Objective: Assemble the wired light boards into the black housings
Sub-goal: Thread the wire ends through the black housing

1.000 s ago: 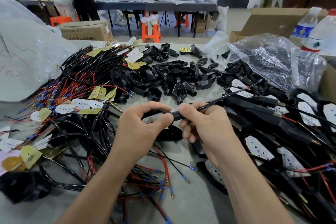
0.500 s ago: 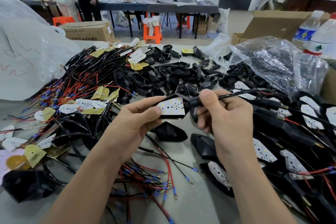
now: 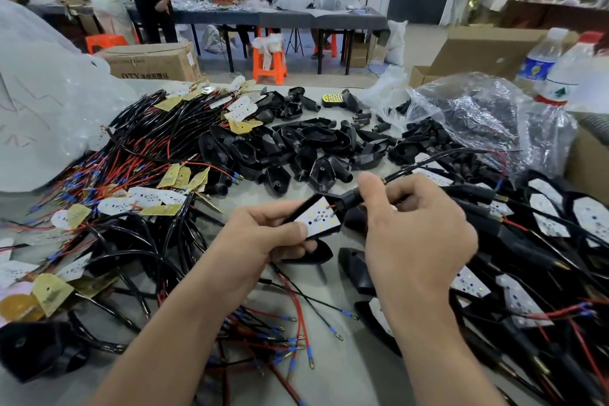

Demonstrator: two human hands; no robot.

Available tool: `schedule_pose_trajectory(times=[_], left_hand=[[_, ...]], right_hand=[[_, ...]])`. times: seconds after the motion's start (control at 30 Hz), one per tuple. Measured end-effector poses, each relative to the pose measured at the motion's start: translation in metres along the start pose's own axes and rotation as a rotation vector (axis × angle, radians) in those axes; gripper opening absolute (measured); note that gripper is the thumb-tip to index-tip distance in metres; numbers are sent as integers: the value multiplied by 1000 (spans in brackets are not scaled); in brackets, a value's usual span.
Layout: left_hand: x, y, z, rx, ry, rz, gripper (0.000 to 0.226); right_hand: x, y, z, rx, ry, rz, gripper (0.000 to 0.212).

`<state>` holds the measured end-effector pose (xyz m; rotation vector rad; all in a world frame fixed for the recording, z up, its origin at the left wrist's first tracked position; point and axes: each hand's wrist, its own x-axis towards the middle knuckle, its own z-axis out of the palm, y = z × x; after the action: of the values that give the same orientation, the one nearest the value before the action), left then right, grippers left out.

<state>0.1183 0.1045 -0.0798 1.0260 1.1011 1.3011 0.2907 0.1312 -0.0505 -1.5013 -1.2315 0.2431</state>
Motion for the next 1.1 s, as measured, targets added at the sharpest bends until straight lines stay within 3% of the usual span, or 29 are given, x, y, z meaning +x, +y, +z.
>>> schedule_pose_trajectory(times=[0.03, 0.1, 0.17, 0.23, 0.4, 0.57, 0.63, 0.7, 0.77, 0.87, 1.0, 1.1], left_hand=[[1, 0, -1, -30, 15, -14, 33], [2, 0, -3, -36, 34, -18, 31], [2, 0, -8, -27, 29, 0, 32], [3, 1, -12, -66, 1, 10, 27], [6, 5, -29, -235, 0, 47, 34], [6, 0, -36, -272, 164, 65, 35], [6, -5, -37, -113, 284, 89, 32], [6, -9, -34, 95, 404, 124, 19], [5, -15, -29, 246, 451, 132, 20], [4, -22, -21, 541, 421, 90, 31], [8, -31, -19, 861, 343, 128, 50], [12, -33, -18, 1067, 303, 100, 51]], right_hand=[[-1, -5, -3, -6, 59, -45, 42], [-2, -8, -6, -35, 79, -308, 19], [-4, -11, -6, -141, -55, -541, 36], [-3, -15, -5, -235, -172, -612, 45], [13, -41, -8, -260, -280, -812, 35], [40, -71, -16, -431, -388, -1072, 35], [51, -68, -25, -526, -400, -1031, 36], [60, -56, -37, -612, -386, -904, 38], [65, -37, -51, -676, -333, -737, 35], [73, 1, -73, -710, -227, -514, 28], [81, 48, -94, -640, -255, -200, 29], [78, 63, -99, -516, -249, -155, 34]])
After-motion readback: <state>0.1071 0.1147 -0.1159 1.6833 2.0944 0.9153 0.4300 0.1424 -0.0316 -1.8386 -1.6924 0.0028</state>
